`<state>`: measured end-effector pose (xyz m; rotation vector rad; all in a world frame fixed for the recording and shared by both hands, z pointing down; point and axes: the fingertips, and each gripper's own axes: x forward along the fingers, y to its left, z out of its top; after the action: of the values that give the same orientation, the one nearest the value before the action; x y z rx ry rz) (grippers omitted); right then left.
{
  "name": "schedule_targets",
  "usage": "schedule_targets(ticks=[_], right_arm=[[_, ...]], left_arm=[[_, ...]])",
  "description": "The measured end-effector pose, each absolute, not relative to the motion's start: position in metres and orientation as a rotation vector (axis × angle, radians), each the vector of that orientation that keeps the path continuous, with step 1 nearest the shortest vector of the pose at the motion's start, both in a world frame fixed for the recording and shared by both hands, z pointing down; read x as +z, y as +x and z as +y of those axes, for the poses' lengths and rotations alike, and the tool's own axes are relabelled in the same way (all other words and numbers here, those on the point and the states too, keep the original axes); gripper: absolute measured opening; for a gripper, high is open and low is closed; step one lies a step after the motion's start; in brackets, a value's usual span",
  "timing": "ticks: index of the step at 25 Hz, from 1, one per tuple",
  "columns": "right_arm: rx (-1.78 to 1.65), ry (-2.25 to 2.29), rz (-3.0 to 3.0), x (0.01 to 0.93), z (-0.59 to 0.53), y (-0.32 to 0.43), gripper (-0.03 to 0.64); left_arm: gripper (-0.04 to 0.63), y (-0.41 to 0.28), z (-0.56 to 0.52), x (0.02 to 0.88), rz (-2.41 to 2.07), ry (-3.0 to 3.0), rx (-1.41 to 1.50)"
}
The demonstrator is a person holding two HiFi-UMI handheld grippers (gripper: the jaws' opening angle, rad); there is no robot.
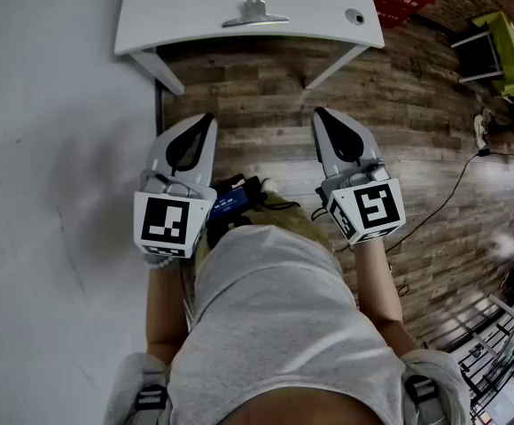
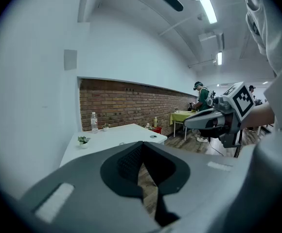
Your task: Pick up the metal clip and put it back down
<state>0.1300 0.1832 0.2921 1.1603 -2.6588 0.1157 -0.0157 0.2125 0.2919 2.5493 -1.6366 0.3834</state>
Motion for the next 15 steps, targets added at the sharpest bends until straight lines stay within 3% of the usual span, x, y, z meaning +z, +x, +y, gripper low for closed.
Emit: schedule_targets(ticks=[15], right_arm=[[0.136, 1.161, -2.669, 0.2915, 0.1882, 0.1308, -0.005]], left_arm=[[0.011, -0.013, 0.2146, 0.2913, -1.632, 2.556, 0.379]])
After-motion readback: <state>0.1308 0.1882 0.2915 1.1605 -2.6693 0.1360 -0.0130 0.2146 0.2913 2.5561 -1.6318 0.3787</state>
